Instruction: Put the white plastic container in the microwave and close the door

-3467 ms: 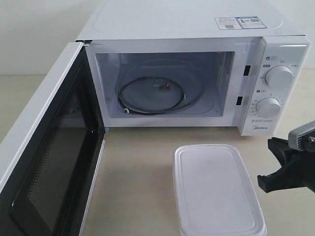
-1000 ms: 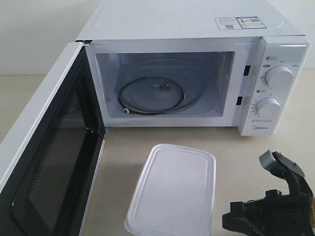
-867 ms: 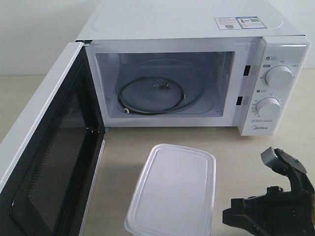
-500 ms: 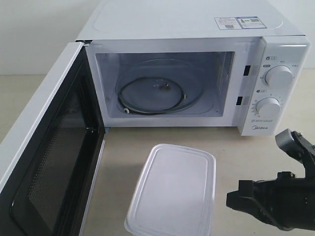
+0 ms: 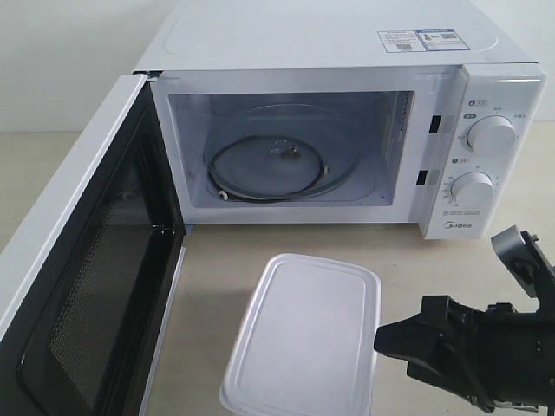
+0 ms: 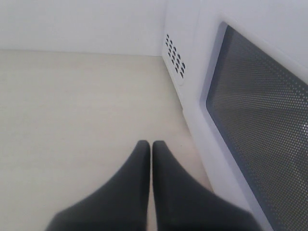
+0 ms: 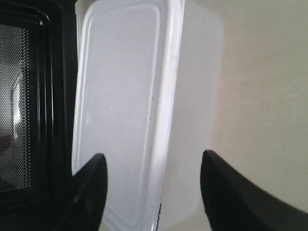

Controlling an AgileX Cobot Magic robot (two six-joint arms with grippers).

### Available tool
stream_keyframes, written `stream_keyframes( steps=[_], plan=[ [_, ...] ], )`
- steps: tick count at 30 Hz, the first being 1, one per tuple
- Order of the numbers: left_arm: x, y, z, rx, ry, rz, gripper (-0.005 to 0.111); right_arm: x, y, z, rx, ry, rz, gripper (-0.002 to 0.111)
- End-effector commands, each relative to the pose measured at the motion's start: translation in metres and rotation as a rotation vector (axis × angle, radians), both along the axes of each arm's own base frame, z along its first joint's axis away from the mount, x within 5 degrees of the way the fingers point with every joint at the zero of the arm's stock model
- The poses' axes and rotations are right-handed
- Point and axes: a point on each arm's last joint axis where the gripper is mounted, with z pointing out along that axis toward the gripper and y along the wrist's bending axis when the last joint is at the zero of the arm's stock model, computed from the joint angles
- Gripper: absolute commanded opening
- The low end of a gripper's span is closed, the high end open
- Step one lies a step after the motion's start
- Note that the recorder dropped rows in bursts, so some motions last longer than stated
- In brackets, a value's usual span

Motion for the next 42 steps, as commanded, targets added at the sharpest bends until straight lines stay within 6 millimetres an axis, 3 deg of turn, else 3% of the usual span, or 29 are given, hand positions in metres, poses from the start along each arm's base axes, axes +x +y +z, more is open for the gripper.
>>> stream_keyframes(
  steps=[1,3,16,24,35,42],
  plan=[
    [0.0,0.0,0.0,-0.002,-0.012,0.004,0.004,0.001,0.0,0.002,0.021,0.0,-0.019,0.056],
    [0.0,0.0,0.0,-0.002,-0.012,0.004,0.004,0.001,0.0,0.003,0.027,0.002,-0.029,0.063],
    [0.0,0.0,0.0,-0.002,-0.012,0.004,0.004,0.008,0.003,0.006,-0.019,-0.008,0.002,0.063],
    [0.0,0.0,0.0,-0.002,-0.012,0.004,0.004,0.009,0.023,-0.007,-0.06,0.041,0.045,0.063],
    [0.0,0.0,0.0,-0.002,-0.012,0.004,0.004,0.02,0.03,-0.019,-0.021,0.048,0.035,0.063],
    [0.0,0.0,0.0,-0.002,-0.012,0.004,0.004,0.022,0.03,-0.017,-0.003,0.041,0.01,0.035]
  ],
)
